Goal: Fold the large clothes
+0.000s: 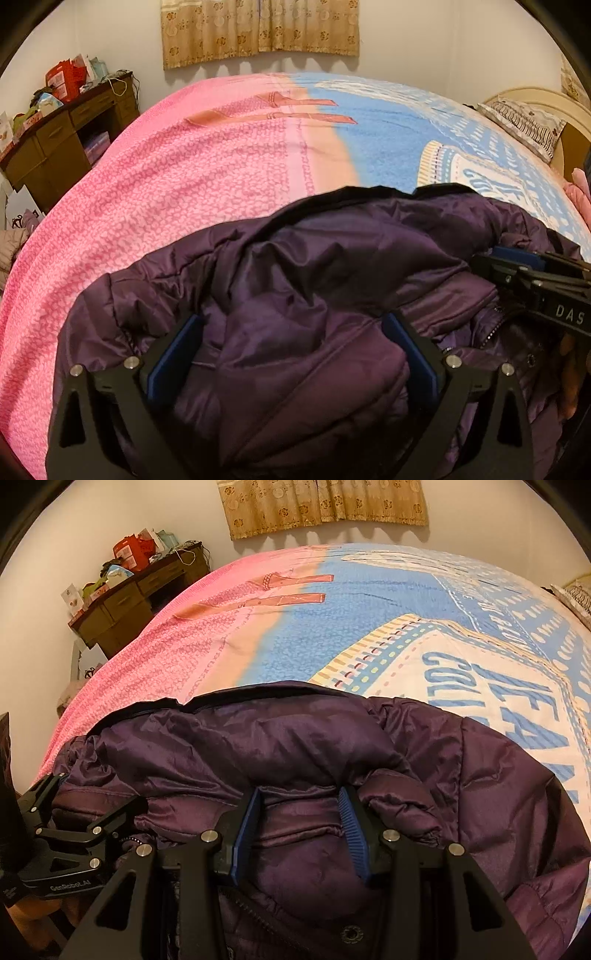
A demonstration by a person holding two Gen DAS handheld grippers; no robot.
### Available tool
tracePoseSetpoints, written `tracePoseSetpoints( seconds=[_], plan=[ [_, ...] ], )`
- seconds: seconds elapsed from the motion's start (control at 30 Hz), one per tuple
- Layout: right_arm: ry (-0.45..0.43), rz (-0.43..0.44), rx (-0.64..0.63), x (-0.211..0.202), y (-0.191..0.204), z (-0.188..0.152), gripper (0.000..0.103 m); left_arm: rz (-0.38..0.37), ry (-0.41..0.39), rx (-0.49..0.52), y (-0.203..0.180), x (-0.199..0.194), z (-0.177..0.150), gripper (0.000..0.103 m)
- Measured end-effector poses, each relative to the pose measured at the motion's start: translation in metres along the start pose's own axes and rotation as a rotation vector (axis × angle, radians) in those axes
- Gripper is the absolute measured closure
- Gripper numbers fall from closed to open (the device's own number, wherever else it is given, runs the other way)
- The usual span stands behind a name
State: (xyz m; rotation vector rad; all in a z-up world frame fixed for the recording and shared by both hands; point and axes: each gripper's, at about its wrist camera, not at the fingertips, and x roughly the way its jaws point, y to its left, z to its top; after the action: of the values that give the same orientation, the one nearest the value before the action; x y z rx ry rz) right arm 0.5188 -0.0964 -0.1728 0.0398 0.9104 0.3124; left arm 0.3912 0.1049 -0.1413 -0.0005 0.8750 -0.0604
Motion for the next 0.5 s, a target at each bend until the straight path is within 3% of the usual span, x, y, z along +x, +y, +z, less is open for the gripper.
tracePoseSetpoints(
  seconds=[0.5],
  plan=[
    [-0.002,-0.017,-0.008,0.0008,0.0021,-0.0010,0.057,-0.009,-0.001,-0.008,0.0020,0.0016,-0.0003,0.000]
  ],
)
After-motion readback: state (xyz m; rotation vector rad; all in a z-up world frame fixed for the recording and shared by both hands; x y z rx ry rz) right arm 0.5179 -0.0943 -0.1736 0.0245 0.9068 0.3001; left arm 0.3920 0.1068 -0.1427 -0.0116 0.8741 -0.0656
